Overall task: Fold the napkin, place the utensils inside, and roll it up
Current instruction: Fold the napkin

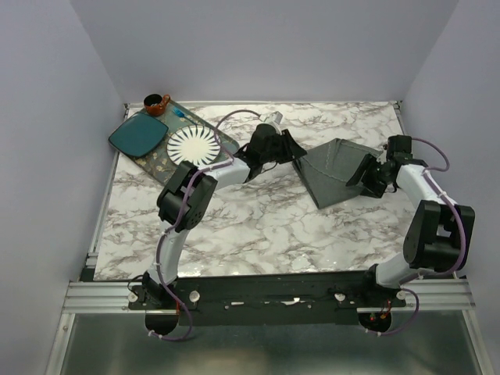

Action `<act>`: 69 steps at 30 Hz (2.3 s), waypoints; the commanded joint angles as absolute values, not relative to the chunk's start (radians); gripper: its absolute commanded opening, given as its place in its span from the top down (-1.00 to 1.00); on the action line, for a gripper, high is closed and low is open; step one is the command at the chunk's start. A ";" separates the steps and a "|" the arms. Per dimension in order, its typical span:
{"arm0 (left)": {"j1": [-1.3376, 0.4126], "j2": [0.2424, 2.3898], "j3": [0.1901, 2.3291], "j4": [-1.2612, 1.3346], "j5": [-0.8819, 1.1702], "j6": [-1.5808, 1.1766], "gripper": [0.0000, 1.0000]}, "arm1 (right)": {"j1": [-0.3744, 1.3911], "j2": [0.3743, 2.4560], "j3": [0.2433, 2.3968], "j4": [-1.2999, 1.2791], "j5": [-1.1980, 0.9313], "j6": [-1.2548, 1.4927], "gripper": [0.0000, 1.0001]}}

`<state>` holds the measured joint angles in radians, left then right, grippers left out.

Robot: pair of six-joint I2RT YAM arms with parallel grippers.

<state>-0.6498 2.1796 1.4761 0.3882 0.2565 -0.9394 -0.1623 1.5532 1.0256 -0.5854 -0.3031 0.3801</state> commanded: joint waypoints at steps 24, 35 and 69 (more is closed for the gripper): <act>-0.680 2.474 1.959 0.002 0.417 -0.629 0.66 | -0.218 1.740 1.112 -0.518 -0.074 0.350 0.43; -0.647 2.388 2.054 -0.023 0.488 -0.632 0.53 | -0.218 1.663 1.192 -0.584 -0.087 0.351 0.12; -0.588 2.393 2.146 -0.282 0.397 -0.405 0.46 | -0.216 1.747 1.267 -0.592 -0.136 0.350 0.11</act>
